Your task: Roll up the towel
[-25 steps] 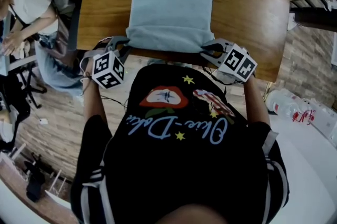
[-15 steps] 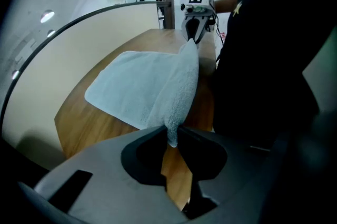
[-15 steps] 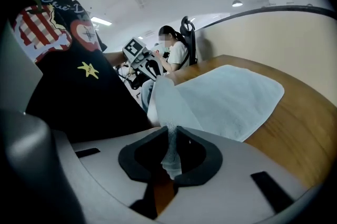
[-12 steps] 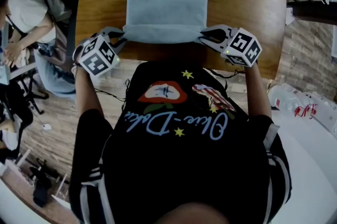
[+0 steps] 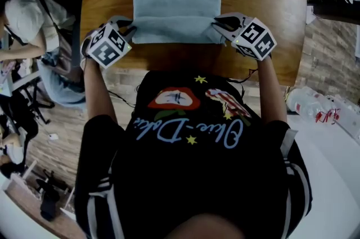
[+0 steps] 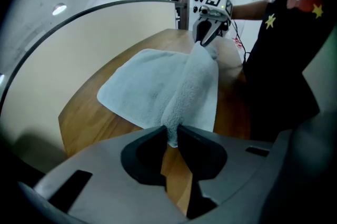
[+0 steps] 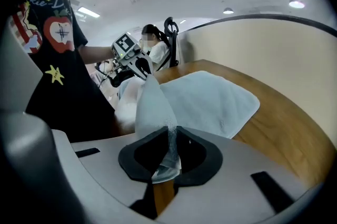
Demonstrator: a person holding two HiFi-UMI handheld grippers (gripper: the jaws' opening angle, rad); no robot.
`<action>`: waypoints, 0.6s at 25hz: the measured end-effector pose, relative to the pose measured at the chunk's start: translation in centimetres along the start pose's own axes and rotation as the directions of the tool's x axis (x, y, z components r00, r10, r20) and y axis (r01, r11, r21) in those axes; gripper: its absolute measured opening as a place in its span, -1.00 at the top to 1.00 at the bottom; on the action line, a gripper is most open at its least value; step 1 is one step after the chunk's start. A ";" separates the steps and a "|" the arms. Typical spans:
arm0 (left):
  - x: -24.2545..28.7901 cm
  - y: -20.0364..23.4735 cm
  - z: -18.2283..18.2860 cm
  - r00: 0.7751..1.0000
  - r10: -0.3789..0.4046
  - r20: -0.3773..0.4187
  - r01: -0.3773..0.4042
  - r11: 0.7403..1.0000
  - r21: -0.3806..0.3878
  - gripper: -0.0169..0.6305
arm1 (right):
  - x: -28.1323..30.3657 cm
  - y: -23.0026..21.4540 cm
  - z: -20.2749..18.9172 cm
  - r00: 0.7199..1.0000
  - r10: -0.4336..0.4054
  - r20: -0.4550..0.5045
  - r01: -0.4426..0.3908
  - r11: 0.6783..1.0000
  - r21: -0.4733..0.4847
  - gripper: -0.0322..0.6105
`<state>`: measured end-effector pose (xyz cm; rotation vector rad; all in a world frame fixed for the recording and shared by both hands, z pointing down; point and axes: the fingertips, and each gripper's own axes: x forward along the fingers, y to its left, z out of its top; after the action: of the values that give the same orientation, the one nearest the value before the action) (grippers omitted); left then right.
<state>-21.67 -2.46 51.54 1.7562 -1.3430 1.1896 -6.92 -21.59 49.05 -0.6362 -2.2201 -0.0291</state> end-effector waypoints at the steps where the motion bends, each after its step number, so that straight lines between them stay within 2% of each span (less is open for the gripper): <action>1: 0.3 0.3 0.0 1.000 0.007 -0.002 -0.007 1.000 -0.004 0.76 | 0.2 -0.5 0.0 1.000 -0.015 -0.012 0.015 1.000 -0.012 0.78; 5: 1.3 1.4 -0.2 0.999 0.052 -0.002 -0.052 0.998 -0.028 0.75 | 1.5 -1.8 -0.4 0.994 -0.078 -0.070 0.073 0.995 -0.074 0.78; 8: 1.9 2.5 0.1 0.991 0.130 0.011 -0.129 0.991 -0.044 0.69 | 2.4 -2.9 -0.9 0.982 -0.153 -0.114 0.135 0.979 -0.150 0.77; 11: 2.1 3.5 0.3 0.978 0.209 0.020 -0.208 0.976 -0.064 0.59 | 2.7 -4.1 -1.4 0.965 -0.229 -0.125 0.204 0.961 -0.185 0.70; 13: 2.0 4.0 0.3 0.968 0.249 0.040 -0.244 0.964 -0.102 0.49 | 2.8 -4.6 -1.4 0.960 -0.256 -0.113 0.233 0.956 -0.179 0.58; 15: 1.3 4.6 0.5 0.957 0.273 0.094 -0.251 0.948 -0.193 0.42 | 2.4 -4.8 -1.1 0.958 -0.273 -0.087 0.256 0.952 -0.168 0.54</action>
<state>-25.80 -4.69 52.33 1.5767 -1.7431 1.0740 -9.64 -25.01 52.46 -0.4038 -2.1953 -0.3692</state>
